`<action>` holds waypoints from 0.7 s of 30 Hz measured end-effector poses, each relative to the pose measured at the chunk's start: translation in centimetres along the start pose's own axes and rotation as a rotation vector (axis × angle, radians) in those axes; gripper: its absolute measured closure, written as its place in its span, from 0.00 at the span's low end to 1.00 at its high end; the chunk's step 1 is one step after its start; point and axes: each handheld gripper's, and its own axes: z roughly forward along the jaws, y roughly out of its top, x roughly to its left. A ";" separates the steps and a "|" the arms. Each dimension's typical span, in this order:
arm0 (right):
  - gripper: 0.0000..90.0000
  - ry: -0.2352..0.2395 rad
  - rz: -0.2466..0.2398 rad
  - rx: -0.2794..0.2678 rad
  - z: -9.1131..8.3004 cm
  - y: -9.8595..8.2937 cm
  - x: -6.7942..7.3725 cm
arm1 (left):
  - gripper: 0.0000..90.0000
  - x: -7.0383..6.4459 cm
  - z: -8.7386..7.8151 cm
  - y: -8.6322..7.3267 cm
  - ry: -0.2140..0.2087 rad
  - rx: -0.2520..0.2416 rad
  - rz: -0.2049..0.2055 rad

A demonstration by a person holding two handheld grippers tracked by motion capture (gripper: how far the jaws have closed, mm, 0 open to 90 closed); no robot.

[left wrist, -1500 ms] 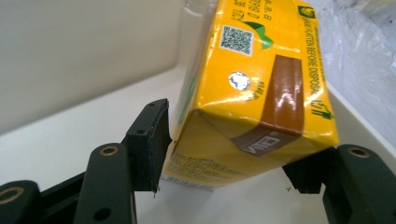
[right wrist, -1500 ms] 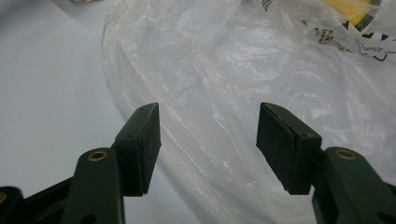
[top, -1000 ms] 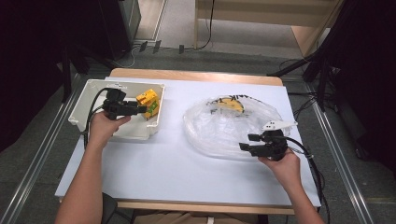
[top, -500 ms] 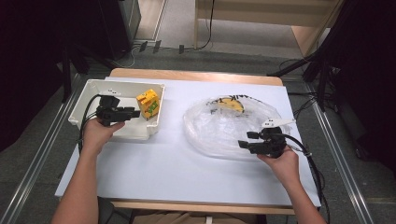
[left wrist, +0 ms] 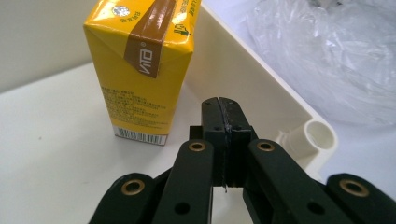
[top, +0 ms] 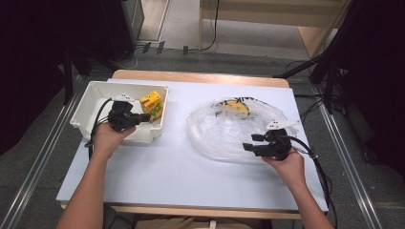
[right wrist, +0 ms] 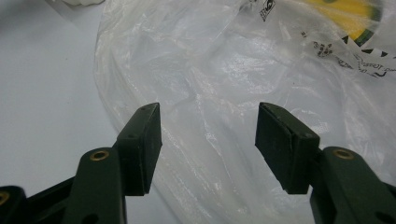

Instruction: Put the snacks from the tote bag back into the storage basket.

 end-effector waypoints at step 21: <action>0.47 -0.005 -0.002 0.009 0.1 0.0 -0.1 | 1.00 1.2 2.7 -0.5 0.020 0.034 -0.049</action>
